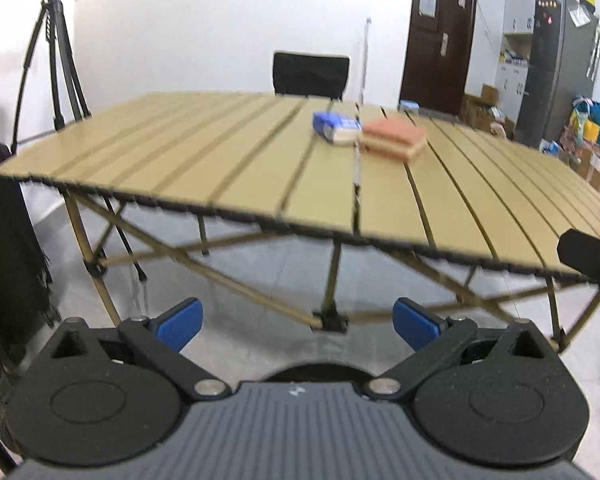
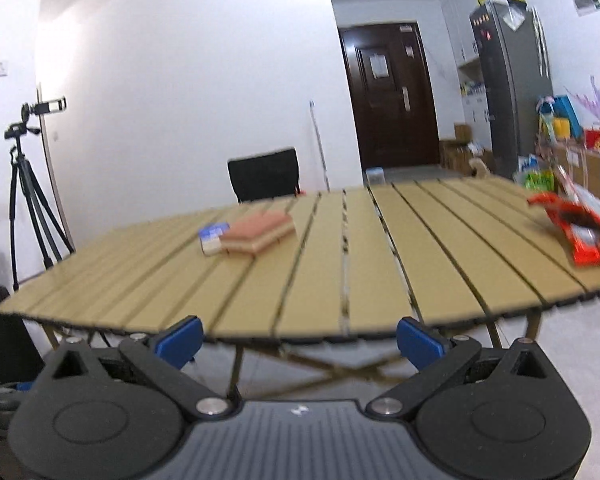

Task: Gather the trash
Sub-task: 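Raise both tools away from the bin toward the table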

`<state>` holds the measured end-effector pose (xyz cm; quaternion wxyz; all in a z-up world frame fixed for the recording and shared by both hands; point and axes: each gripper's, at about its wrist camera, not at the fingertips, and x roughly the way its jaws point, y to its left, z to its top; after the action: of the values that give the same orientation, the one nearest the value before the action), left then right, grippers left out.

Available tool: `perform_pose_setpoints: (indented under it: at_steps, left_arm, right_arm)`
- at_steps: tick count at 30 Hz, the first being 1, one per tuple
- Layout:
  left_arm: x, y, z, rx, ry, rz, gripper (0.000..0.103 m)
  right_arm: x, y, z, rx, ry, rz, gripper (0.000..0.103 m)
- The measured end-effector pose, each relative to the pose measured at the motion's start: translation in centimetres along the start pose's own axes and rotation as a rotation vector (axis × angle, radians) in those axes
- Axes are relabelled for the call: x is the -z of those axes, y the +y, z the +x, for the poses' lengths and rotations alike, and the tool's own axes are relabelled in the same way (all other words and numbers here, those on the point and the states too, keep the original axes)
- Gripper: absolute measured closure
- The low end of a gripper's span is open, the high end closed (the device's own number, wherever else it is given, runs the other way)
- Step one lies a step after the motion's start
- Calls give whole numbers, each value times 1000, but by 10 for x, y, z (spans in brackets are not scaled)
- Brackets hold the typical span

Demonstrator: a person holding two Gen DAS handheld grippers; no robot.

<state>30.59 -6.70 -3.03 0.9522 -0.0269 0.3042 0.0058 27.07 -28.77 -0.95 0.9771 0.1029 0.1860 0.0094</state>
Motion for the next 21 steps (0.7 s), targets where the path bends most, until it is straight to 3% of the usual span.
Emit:
perform_pose_setpoints:
  at_steps: [8, 21]
  left_arm:
    - [-44, 27, 19, -41, -61, -76, 0]
    - [-108, 75, 68, -109, -98, -175, 0]
  right_arm:
    - [-37, 18, 44, -31, -55, 0, 0]
    - [-83, 59, 145, -6, -35, -3, 0]
